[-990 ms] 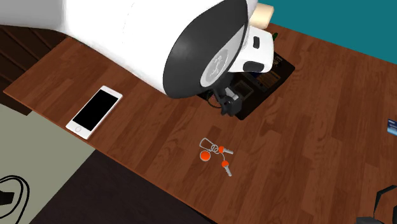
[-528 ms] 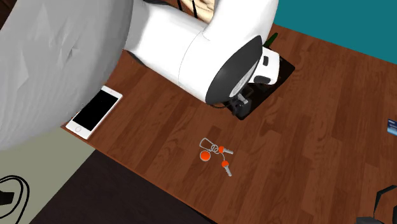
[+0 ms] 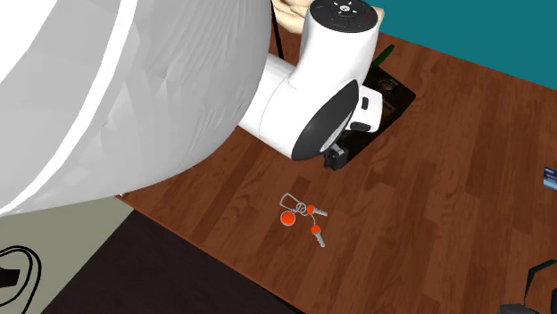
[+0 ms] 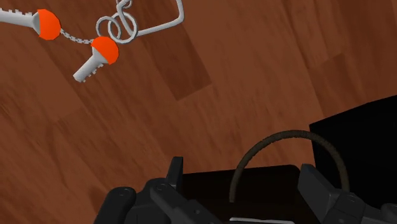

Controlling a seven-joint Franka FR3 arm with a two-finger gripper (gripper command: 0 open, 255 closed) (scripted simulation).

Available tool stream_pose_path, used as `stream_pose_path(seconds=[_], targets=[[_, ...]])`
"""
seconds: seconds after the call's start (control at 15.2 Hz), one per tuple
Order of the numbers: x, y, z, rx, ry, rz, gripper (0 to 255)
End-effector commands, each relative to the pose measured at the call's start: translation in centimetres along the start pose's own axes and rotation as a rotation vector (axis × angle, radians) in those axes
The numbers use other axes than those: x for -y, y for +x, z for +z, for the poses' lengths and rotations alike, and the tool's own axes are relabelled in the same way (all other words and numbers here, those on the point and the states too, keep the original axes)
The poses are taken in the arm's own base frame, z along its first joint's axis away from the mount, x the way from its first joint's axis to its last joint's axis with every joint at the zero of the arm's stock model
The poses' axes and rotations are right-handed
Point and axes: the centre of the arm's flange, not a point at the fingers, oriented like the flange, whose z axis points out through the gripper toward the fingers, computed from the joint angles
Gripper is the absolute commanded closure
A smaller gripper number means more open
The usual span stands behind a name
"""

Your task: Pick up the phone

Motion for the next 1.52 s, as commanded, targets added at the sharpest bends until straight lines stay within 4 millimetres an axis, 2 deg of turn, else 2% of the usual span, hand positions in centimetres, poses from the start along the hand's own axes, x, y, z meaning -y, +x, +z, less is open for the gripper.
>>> stream_pose_path(seconds=[0.0, 0.07, 0.66, 1.45], targets=[[-0.1, 0.0, 0.3, -0.001, 0.000, 0.000, 0], [-0.2, 0.0, 0.3, -0.001, 0.000, 0.000, 255], [-0.1, 0.0, 0.3, -0.001, 0.000, 0.000, 255], [0.1, 0.5, -6.0, -0.001, 0.000, 0.000, 255]])
